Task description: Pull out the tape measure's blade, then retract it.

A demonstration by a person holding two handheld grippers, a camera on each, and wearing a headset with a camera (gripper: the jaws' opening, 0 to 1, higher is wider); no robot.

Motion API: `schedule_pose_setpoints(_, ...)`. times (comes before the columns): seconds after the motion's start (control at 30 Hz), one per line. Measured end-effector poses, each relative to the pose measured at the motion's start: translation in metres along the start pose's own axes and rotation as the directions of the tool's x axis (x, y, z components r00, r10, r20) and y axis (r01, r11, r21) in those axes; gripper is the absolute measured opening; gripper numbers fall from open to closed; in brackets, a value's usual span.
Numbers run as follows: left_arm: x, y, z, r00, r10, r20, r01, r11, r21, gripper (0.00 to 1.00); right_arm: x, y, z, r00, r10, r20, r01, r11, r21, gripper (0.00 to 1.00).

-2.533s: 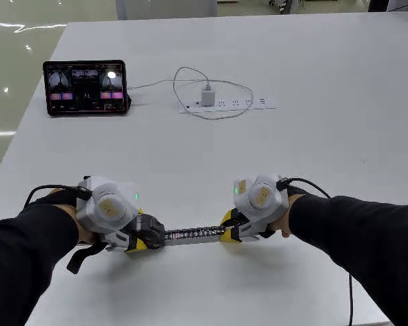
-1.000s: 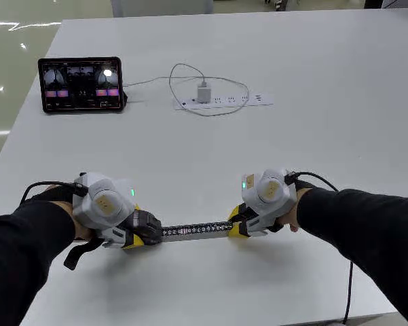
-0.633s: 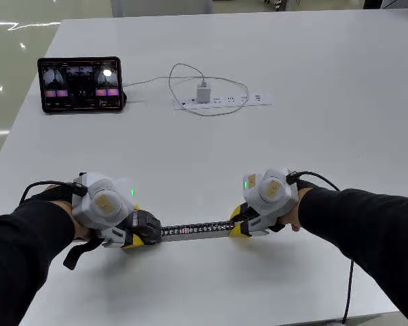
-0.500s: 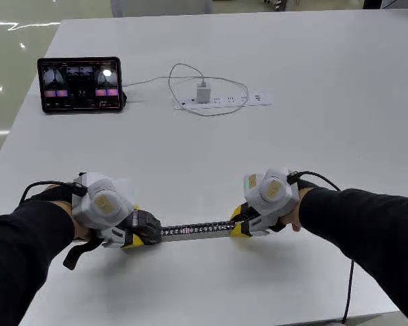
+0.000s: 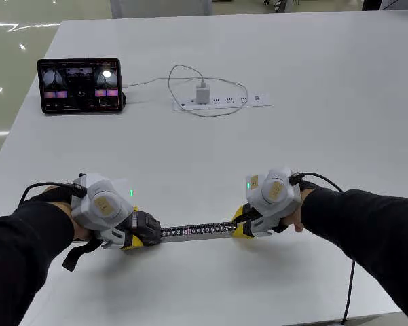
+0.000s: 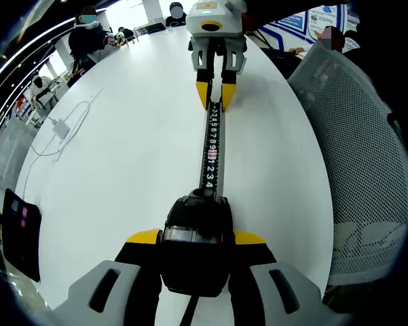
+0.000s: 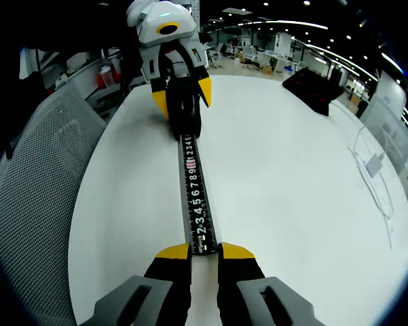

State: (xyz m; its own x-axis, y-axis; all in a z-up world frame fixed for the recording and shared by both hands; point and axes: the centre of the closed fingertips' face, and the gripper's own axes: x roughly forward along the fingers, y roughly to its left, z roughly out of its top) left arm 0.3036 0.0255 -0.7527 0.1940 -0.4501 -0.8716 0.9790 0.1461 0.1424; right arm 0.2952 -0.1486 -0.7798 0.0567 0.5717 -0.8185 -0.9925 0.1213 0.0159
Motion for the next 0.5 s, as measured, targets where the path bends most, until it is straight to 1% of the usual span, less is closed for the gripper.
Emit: schedule_pose_setpoints(0.5, 0.0006, -0.0004, 0.0000, 1.0000, 0.001, 0.003, -0.001, 1.000, -0.002, 0.32, -0.0022, -0.0005, -0.0037, 1.0000, -0.001, -0.002, 0.001, 1.000, 0.002, 0.10)
